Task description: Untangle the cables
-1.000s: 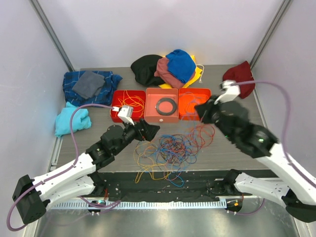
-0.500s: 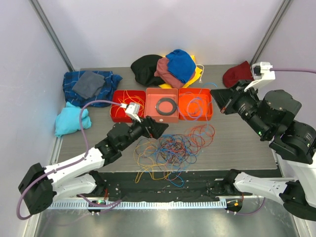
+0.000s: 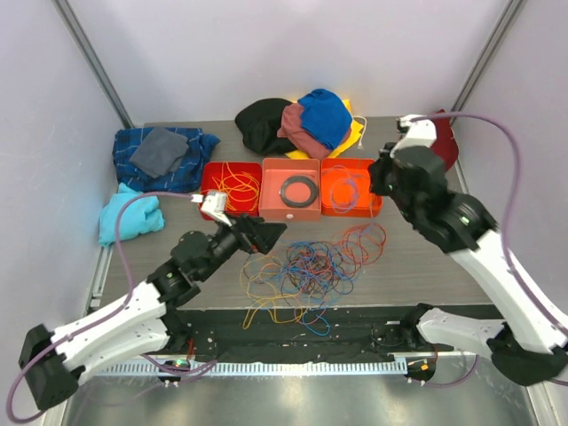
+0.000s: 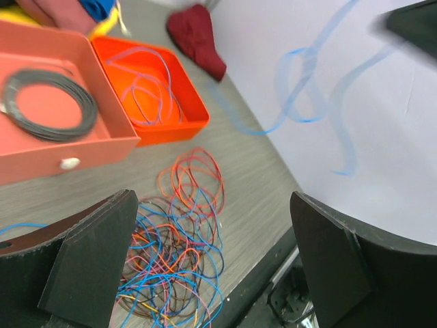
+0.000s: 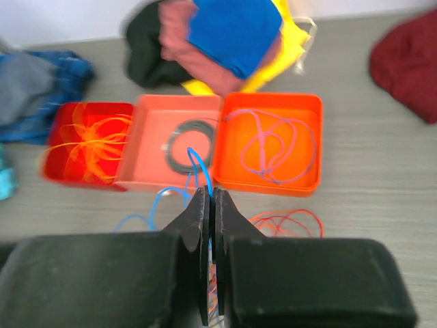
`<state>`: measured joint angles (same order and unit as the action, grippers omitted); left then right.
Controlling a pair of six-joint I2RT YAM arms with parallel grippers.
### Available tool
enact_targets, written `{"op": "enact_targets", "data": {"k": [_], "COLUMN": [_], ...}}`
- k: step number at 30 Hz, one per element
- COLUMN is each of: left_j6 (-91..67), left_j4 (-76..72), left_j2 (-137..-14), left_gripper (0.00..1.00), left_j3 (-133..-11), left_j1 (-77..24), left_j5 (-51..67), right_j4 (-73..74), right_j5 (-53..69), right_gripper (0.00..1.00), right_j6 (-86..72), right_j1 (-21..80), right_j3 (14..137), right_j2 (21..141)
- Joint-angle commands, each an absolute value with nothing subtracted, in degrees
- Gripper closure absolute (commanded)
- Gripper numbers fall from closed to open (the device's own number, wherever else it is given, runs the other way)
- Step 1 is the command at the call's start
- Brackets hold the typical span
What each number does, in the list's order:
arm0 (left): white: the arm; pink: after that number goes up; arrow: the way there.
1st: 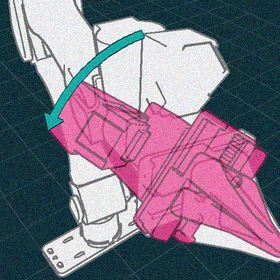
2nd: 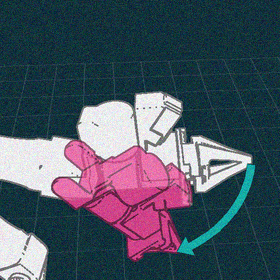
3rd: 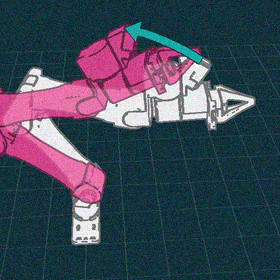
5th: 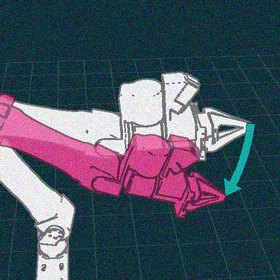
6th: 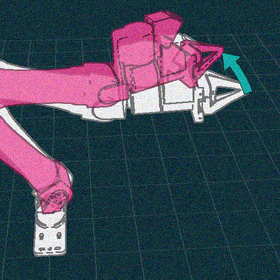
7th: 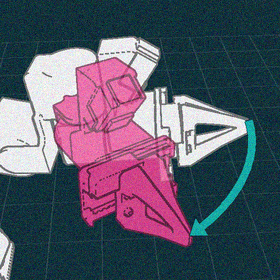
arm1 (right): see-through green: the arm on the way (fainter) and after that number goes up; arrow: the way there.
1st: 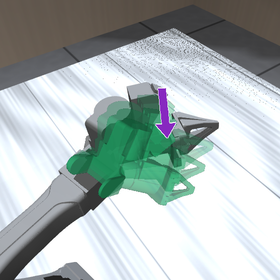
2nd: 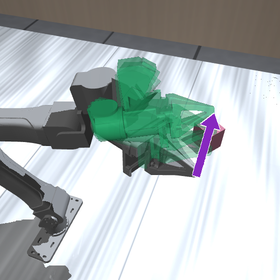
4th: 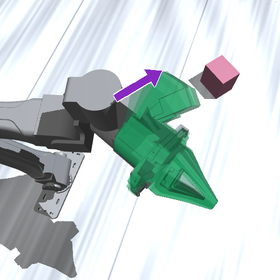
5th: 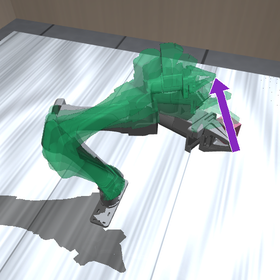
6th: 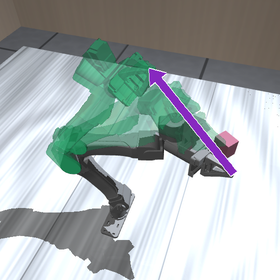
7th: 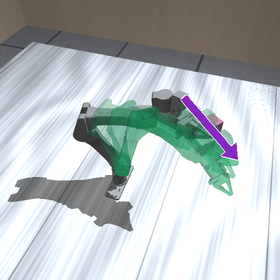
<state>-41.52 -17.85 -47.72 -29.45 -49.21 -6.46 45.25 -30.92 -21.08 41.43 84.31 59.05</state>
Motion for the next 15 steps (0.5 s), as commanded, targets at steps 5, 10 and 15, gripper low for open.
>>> {"op": "enact_targets", "data": {"k": [5,10,15], "left_j6": [-42.71,-42.19,-41.66], "left_j4": [-5.9,-2.64,-1.85], "left_j2": [-31.04,-26.99,-25.75], "left_gripper": [0.0,0.0,0.0], "left_j3": [-22.59,-21.27,-20.74], "left_j1": [-49.22,-49.22,-49.22], "left_j5": [-16.34,-17.58,-18.02], "right_j4": [31.21,27.87,25.14], "right_j5": [-20.75,-19.86,-19.07], "right_gripper": [0.99,0.99,0.99], "right_j6": [-22.94,-22.85,-22.68], "right_j1": [25.85,23.21,20.66], "right_j3": [77.78,80.07,79.98], "right_j2": [72.04,79.09,87.16]}}
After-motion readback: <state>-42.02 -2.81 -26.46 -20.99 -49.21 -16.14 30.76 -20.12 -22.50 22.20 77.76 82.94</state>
